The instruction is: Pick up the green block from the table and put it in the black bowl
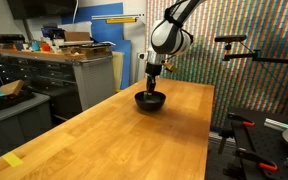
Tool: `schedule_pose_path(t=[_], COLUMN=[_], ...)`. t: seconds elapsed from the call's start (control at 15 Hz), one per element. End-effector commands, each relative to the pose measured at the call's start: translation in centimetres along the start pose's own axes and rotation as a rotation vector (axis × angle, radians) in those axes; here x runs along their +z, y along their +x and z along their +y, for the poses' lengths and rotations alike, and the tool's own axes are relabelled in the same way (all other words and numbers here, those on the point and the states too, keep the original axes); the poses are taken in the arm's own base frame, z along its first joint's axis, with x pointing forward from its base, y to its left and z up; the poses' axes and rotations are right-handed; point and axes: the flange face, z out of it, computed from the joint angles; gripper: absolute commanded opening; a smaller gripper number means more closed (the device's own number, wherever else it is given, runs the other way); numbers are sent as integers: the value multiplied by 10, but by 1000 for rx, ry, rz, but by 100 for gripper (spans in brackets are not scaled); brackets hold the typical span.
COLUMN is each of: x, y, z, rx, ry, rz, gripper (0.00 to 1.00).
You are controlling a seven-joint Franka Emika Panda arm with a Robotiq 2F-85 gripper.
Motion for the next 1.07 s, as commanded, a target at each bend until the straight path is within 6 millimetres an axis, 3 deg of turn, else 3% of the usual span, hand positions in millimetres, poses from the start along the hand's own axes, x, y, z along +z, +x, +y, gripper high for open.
schedule_pose_path(t=[0.0,0.27,0.33,0.47,0.67,0.87,0.93,1.0], x=[16,29,29,26,15,2,-2,-8], y=[-5,-15,-16,-17,-7,9,6,10], z=[21,33,36,41,41,40,56,57], rx=[28,47,48,57,55,63,60,58], ry=[-33,-53,-53,-46,-63,-83,-74,-71], rz=[44,46,43,34,43,55,41,37], gripper=[17,17,67,74,97,100,100,100])
